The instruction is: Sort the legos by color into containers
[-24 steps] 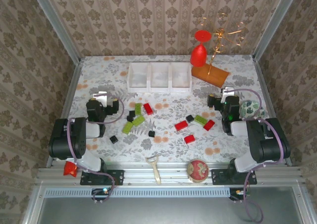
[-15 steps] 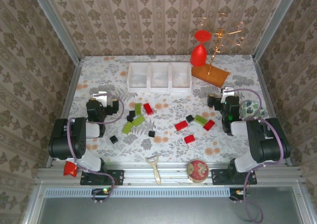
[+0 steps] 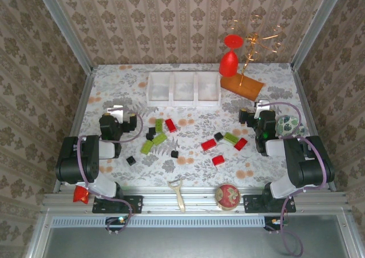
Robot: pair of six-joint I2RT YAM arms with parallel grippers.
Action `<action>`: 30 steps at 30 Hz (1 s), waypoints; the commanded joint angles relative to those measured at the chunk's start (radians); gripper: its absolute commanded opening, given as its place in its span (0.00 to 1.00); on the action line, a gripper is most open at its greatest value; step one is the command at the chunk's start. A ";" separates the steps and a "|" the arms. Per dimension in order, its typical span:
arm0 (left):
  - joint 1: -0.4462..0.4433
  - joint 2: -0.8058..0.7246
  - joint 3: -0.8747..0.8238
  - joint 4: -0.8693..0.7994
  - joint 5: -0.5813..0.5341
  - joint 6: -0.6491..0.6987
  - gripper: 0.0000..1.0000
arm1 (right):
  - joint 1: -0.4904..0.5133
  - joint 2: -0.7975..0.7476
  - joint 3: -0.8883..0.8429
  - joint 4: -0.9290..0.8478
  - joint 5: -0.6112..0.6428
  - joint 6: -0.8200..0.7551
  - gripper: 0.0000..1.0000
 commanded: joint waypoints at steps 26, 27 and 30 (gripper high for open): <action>0.032 -0.256 -0.031 -0.121 -0.097 -0.085 1.00 | 0.003 -0.182 0.101 -0.318 0.127 0.056 1.00; 0.030 -0.286 -0.026 -0.159 -0.101 -0.093 1.00 | 0.004 -0.197 0.106 -0.344 0.141 0.068 1.00; 0.014 -0.386 -0.015 -0.295 -0.126 -0.136 1.00 | 0.004 -0.258 0.116 -0.430 0.176 0.098 1.00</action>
